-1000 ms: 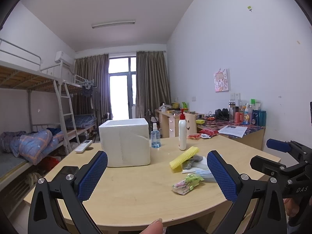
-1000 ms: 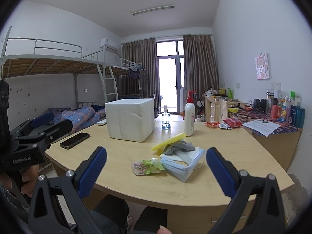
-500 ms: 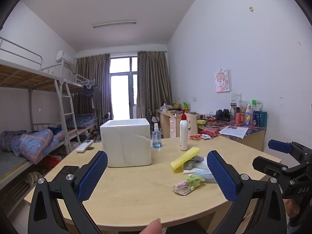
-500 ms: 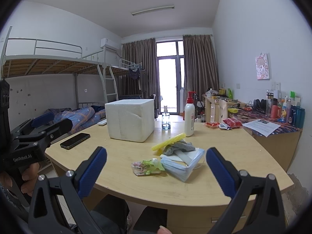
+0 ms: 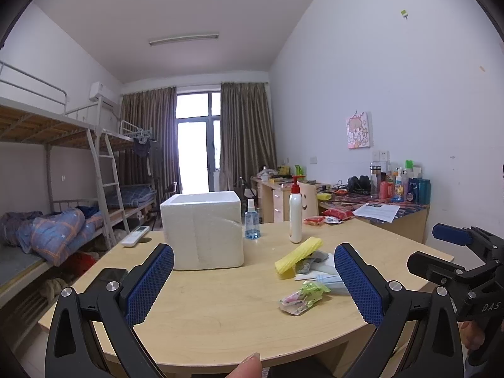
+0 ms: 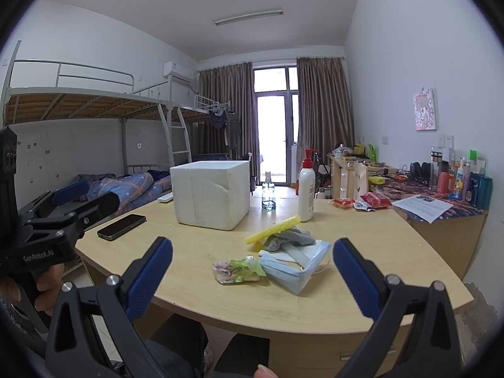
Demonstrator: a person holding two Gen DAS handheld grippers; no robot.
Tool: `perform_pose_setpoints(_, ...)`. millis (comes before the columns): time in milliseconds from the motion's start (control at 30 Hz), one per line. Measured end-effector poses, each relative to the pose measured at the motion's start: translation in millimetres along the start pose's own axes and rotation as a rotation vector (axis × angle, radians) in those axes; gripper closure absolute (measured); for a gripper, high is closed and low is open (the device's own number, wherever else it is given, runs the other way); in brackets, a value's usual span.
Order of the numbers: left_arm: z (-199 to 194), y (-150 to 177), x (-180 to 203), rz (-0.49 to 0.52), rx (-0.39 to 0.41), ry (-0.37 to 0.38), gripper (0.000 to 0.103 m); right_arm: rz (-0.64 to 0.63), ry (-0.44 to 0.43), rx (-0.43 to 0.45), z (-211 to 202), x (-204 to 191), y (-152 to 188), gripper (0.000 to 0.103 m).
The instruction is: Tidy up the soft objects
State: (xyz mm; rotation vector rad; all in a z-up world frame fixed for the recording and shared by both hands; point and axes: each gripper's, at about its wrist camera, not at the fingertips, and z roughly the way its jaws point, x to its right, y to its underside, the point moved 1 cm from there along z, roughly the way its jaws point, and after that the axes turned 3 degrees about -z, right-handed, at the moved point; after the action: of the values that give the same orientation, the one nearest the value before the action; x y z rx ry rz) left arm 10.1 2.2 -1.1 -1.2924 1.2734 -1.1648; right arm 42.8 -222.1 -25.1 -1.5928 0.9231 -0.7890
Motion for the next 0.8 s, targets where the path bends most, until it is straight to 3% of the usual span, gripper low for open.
perform_pose_setpoints(800,1.8,-1.4,0.5,-0.001,-0.002,0.002,0.001,0.002,0.0,-0.003,1.3,-0.6,-0.5,0.0)
